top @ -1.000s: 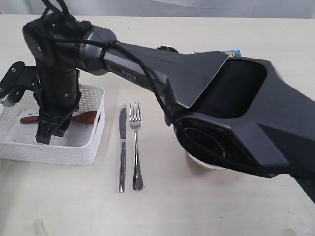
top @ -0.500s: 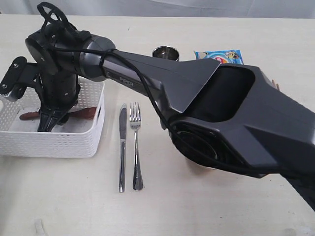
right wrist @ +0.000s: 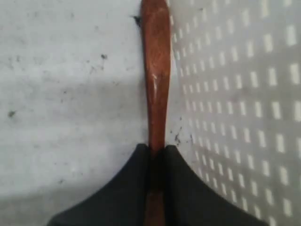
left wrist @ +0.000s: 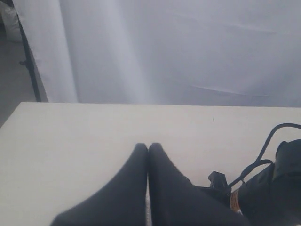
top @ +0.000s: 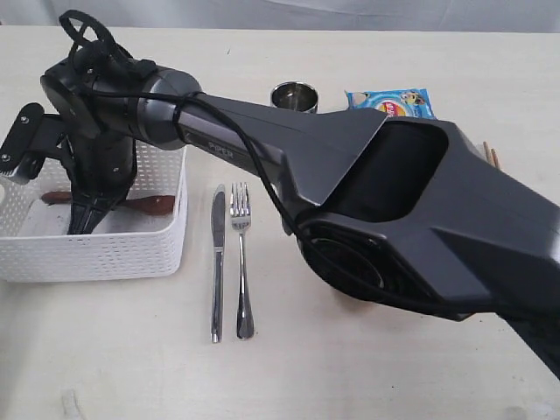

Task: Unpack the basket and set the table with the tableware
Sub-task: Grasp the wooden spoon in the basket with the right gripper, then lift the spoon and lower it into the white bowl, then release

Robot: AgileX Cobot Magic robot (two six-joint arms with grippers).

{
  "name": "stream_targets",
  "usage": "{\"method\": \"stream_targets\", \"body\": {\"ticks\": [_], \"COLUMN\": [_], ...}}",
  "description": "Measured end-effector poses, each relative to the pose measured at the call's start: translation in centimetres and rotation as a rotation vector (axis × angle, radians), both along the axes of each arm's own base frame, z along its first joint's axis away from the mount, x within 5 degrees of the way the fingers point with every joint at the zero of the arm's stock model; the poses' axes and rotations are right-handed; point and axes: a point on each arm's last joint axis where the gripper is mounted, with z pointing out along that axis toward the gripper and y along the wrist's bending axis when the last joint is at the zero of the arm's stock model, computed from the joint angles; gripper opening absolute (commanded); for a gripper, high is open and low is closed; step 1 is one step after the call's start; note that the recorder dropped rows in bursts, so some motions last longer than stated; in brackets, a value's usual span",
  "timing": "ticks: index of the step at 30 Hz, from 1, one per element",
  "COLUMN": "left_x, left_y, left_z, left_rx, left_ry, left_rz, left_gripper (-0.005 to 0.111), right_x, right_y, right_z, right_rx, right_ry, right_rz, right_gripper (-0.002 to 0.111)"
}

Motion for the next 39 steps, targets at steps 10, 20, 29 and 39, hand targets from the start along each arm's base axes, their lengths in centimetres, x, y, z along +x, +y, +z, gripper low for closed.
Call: {"method": "stream_targets", "body": {"ticks": [10, 20, 29, 39], "left_x": [0.0, 0.0, 0.0, 0.0], "left_y": [0.0, 0.0, 0.0, 0.0], "left_z": [0.0, 0.0, 0.0, 0.0], "left_rx": [-0.003, -0.003, -0.003, -0.003], "left_ry": [0.000, 0.000, 0.000, 0.000], "left_rz": [0.001, 0.001, 0.001, 0.001], "left_gripper": [0.000, 0.000, 0.000, 0.000], "right_x": [-0.5, -0.8, 3.8, 2.8], "right_y": [-0.6, -3.2, -10.1, -21.6], "right_z": [6.0, 11.1, 17.8, 17.2], "right_rx": [0.075, 0.077, 0.226, 0.214], "right_ry": [-0.035, 0.055, 0.073, 0.092], "right_rz": [-0.001, -0.072, -0.285, -0.532], "right_gripper": [0.000, 0.000, 0.000, 0.000]}}
